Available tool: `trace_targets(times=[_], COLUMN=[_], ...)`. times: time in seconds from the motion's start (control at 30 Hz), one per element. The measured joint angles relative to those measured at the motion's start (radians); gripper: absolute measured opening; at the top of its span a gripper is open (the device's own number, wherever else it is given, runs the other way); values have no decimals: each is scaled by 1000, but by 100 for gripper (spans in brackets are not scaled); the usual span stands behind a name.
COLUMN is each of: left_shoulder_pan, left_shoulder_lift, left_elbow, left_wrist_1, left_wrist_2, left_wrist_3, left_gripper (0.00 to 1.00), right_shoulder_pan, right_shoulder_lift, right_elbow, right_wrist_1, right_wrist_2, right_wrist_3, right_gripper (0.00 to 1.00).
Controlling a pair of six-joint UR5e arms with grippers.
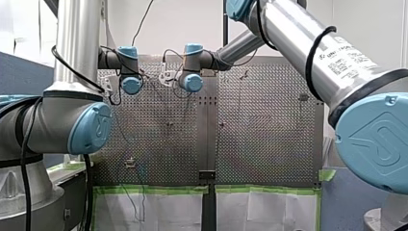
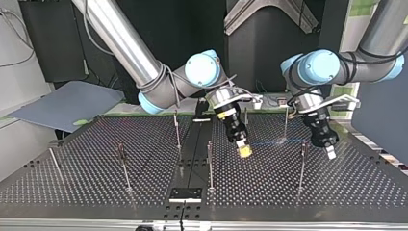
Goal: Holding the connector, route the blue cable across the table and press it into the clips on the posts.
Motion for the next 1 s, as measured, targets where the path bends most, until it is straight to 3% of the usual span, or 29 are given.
trace_targets(times=[0.33, 0.73, 1.0], left_shoulder_pan=[21, 46, 53], left_shoulder_lift=[-65, -87, -123], left_elbow=[35, 62, 76], left_wrist_1=[6, 38, 27], left_wrist_2=[60, 138, 137], left_wrist_3=[-6, -37, -45], left_gripper=[0, 0, 0], right_shoulder_pan=[-8, -12, -18], right_shoulder_lift=[5, 7, 7], right_elbow=[-30, -66, -113], right_wrist_1=[1, 5, 30], right_wrist_2=[0, 0, 0], right_wrist_3=[0, 1, 3], right_gripper=[0, 0, 0])
